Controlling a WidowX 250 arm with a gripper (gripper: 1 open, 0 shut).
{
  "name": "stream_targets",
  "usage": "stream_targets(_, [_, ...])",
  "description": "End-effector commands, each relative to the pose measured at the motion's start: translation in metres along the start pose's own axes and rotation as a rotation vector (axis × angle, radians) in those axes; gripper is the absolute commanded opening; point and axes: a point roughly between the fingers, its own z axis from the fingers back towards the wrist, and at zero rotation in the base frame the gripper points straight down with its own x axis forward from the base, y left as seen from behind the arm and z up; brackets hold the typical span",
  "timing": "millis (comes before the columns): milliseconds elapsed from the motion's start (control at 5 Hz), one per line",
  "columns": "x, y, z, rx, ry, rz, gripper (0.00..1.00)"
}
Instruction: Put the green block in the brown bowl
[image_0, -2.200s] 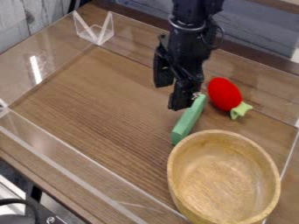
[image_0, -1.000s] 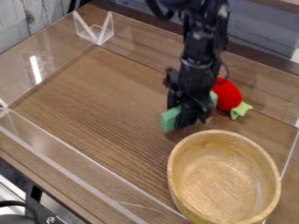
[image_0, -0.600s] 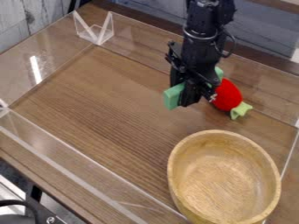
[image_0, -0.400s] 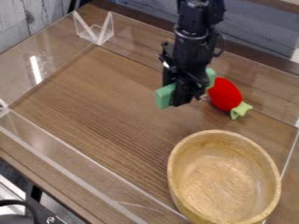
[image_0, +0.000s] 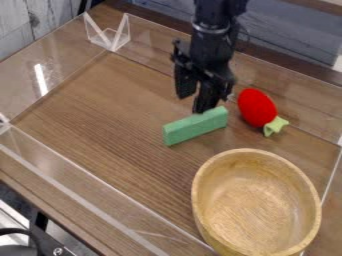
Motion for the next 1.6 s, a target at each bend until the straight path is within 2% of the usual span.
stream_targets(0, [0.000,0.010,0.011,0.016,-0.058,0.047,1.00])
stream_targets(200, [-0.005,0.013,0.000,0.010,-0.047,0.057,1.00])
stream_targets(600, [-0.004,0.001,-0.038,-0.004,-0.023,-0.019,1.00])
stream_targets(800, [-0.004,-0.003,-0.052,-0.006,-0.015,-0.041,0.00])
stream_targets(1000, [-0.006,-0.010,-0.037,-0.006,-0.019,0.006,0.00])
stream_targets(1200, [-0.007,-0.018,-0.007,-0.001,-0.029,0.063,0.00])
stream_targets(1400, [0.003,-0.034,0.029,0.011,-0.069,0.022,0.00])
